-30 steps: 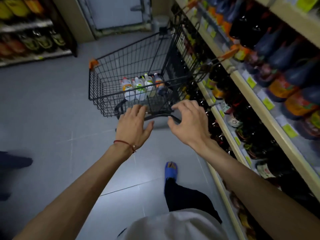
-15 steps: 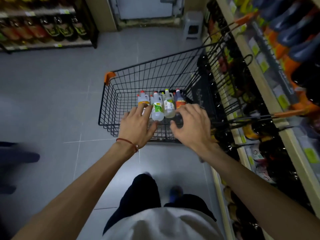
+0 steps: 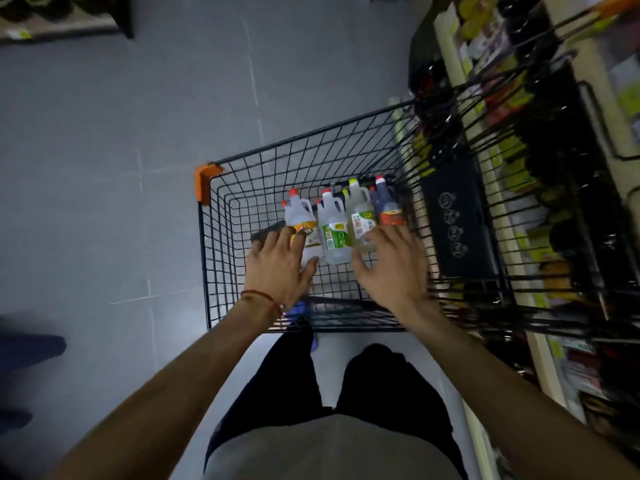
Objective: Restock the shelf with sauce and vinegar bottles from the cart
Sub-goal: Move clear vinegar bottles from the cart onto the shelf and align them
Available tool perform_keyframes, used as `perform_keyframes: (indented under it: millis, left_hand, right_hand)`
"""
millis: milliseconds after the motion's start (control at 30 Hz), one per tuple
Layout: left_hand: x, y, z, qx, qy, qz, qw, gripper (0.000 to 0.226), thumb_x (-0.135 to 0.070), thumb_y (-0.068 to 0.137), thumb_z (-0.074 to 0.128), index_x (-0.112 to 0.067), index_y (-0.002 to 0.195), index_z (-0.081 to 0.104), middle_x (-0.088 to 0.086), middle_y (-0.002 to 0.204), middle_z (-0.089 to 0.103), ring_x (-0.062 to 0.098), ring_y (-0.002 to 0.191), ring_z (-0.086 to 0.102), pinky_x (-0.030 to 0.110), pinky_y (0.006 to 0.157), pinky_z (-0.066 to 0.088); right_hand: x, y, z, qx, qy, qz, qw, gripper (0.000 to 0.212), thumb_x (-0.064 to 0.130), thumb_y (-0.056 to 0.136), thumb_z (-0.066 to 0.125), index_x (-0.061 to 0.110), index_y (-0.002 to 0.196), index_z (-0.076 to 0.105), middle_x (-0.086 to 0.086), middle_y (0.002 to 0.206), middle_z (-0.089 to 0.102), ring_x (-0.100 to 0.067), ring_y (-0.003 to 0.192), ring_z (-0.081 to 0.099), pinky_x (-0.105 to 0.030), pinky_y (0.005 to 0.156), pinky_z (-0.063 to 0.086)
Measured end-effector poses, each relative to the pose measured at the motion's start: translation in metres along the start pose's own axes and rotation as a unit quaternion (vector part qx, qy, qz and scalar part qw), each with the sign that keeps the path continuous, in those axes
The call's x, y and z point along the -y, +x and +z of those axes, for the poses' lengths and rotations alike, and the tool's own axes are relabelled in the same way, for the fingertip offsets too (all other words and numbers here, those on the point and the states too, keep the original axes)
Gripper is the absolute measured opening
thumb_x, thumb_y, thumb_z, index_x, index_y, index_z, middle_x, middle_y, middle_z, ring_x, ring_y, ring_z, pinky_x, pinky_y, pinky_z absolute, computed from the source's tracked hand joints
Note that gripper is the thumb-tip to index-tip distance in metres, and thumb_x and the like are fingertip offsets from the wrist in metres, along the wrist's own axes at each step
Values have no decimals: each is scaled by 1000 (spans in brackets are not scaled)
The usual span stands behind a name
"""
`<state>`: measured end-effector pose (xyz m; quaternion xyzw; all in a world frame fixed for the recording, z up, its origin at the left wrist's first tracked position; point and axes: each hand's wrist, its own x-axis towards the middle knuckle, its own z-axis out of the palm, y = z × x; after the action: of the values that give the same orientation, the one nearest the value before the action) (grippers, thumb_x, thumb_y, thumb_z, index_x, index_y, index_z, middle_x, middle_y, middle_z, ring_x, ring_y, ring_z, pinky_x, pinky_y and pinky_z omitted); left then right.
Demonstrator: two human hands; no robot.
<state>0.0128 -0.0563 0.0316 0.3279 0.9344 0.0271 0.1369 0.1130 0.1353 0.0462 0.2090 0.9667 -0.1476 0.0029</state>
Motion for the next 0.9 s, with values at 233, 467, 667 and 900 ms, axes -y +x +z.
perform_keyframes:
  millis: [233,467,667,900]
  left_hand:
    - [24,54,65,84,-49,-49,994,56,-59,102,30,-18,137,47,6,132,50,28,121,51,47,97,47]
    - [21,105,161,125,-193,-183,956,84,-68,94,44,-12,154,28,12,154,36,35,139,39,54,105,45]
    - [5,141,210,80,-369,-361,853,114,-70,81,68,-3,157,15,23,159,22,42,145,31,57,113,38]
    - [18,157,244,70,-493,-430,753,102,-75,56,81,-18,129,40,6,124,65,24,105,68,40,86,60]
  right_hand:
    - [-12,49,75,-2,32,17,999,31,39,87,64,12,97,74,-5,97,70,-29,96,61,-42,78,51]
    - [-41,72,142,68,51,25,996,32,38,89,63,10,100,73,-8,99,70,-28,95,61,-41,82,50]
    - [-57,82,169,142,44,34,988,34,44,91,62,14,105,70,-6,108,69,-28,105,60,-43,87,51]
    - [-65,86,186,161,58,23,985,37,46,91,61,14,107,69,-5,107,69,-26,101,61,-39,77,55]
